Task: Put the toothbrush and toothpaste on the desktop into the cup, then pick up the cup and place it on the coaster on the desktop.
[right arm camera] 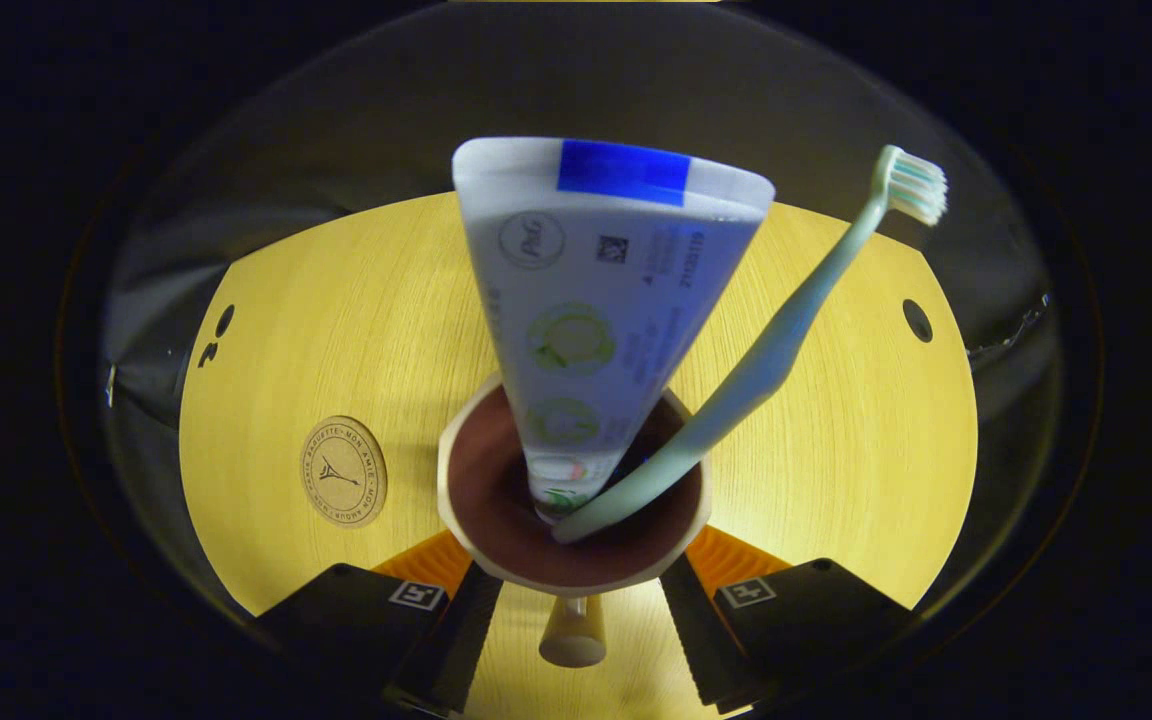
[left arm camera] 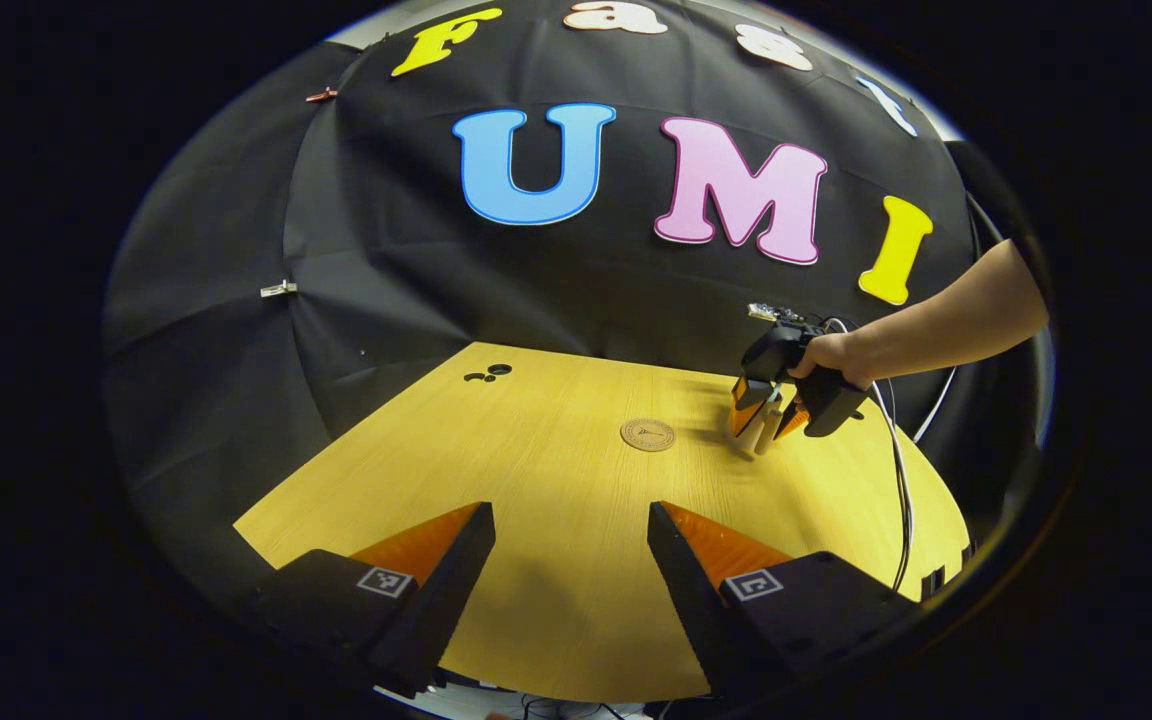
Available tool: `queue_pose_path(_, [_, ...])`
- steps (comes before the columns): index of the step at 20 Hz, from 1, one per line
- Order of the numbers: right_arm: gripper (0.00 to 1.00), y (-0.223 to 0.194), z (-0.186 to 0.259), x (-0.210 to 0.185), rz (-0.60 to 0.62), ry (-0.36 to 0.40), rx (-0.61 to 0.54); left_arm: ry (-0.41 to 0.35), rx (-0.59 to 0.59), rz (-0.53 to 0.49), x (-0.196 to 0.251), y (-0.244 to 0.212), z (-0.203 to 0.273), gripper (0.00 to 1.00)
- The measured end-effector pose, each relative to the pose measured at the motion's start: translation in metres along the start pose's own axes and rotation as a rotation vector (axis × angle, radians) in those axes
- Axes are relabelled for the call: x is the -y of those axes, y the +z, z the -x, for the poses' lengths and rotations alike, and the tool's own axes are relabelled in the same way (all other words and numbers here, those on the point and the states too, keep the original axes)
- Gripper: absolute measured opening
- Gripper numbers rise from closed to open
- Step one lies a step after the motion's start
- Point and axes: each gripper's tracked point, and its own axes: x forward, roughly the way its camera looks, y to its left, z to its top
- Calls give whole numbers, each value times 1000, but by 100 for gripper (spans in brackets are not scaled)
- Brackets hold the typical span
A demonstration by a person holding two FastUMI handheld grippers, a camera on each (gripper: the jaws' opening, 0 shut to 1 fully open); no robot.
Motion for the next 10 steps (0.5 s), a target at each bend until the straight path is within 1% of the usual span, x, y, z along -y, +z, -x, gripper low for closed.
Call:
queue_pose_path(3, [76,-4,-3,-3,5,11,-24,-10,-12,-10,4,-3,-2,98])
queue_pose_path(5, [63,-12,-6,-5,5,16,-60,-16,-16,-16,6,-4,-3,98])
queue_pose_path(7, [29,-9,-6,-4,5,15,-55,-24,-20,-19,10,-5,-4,98])
queue_pose_path(8, [32,-10,-5,-5,7,19,-52,-27,-21,-21,11,-6,-3,98])
queue_pose_path(10, [32,-11,-6,-5,30,27,-50,-30,-26,-25,12,-7,-3,98])
